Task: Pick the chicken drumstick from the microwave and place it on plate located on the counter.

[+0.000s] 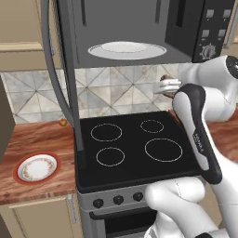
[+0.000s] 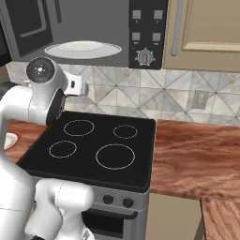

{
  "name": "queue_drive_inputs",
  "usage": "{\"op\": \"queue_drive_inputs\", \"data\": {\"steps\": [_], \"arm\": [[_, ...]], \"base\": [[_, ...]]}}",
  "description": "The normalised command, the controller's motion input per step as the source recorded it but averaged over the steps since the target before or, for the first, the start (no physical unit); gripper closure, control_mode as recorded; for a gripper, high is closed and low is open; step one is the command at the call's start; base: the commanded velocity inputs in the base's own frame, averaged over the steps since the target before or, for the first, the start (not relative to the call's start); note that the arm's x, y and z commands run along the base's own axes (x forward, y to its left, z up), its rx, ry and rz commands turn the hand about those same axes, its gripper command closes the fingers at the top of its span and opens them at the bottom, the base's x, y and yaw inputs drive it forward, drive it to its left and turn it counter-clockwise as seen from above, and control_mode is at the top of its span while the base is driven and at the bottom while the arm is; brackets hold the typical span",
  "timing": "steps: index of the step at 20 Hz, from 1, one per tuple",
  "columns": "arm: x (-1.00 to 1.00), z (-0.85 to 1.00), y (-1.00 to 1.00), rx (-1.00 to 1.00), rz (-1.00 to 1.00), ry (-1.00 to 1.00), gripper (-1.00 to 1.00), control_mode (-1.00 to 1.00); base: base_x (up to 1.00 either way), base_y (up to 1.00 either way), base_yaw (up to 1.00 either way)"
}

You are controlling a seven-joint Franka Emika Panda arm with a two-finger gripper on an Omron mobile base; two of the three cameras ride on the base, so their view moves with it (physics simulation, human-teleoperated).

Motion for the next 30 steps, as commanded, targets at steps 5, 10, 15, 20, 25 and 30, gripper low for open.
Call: {"op": "queue_drive_inputs", "data": {"steps": [5, 10, 15, 20, 25, 30], "arm": [[0.0, -0.72, 0.84, -0.04, 0.29, 0.19, 1.0, -1.0], [0.0, -0.74, 0.76, -0.03, 0.25, 0.16, 1.0, -1.0], [0.0, -0.7, 0.84, -0.01, 0.19, 0.15, 1.0, -1.0], [0.0, -0.53, 0.7, 0.0, 0.14, 0.06, 1.0, -1.0], [0.0, -0.56, 0.79, 0.0, 0.11, 0.06, 1.0, -1.0], [0.01, -0.45, 0.77, 0.0, 0.09, 0.07, 1.0, -1.0]], "base": [[0.0, 0.0, 0.0], [0.0, 0.0, 0.0], [0.0, 0.0, 0.0], [0.0, 0.0, 0.0], [0.0, 0.0, 0.0], [0.0, 0.0, 0.0]]}}
